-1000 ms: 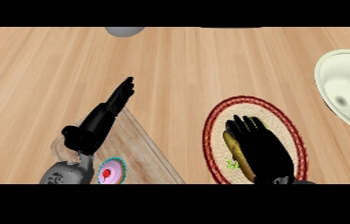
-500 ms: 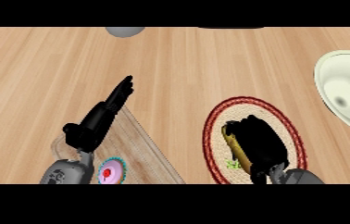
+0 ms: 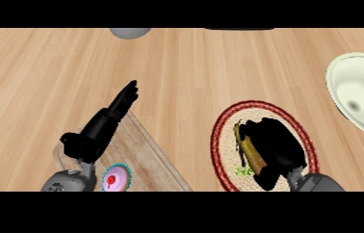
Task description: Pick the pear from the placemat and place it in the bowl
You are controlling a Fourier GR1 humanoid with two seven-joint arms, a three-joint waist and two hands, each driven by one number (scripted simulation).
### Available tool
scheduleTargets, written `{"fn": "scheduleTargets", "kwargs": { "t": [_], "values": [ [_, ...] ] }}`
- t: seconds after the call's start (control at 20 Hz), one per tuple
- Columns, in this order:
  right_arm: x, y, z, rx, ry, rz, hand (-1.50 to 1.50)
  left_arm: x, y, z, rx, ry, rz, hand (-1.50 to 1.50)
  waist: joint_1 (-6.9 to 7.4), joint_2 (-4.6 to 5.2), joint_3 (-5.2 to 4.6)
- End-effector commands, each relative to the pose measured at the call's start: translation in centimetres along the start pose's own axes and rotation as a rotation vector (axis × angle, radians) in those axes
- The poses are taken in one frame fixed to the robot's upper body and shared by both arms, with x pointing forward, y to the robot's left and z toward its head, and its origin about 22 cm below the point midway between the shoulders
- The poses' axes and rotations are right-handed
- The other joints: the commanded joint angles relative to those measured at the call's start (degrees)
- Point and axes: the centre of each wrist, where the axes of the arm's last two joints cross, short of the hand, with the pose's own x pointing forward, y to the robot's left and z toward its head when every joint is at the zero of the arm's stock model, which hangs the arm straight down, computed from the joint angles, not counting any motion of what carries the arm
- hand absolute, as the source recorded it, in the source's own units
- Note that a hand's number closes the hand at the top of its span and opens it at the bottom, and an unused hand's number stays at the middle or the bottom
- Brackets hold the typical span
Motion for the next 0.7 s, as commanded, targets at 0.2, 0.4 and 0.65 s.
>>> {"fn": "scheduleTargets", "kwargs": {
  "t": [0.2, 0.4, 0.65],
  "values": [
    [-8.6, 0.0, 7.2, 0.074, -0.162, -0.044, 1.5, -0.9, -0.2, 0.0, 0.015, 0.006, -0.008, 0.0, -1.18, 0.28, 0.28],
    [-9.9, -1.1, 9.6, -0.117, -0.027, 0.028, 1.5, 0.2, 0.5, -0.4, 0.022, 0.009, 0.012, 0.0, -1.44, 0.16, 0.26],
    [-11.5, -5.1, 10.5, -0.412, -0.031, -0.134, 1.5, -0.3, 1.6, 0.2, 0.036, 0.013, 0.015, 0.0, -1.62, 0.13, 0.25]
  ]
}}
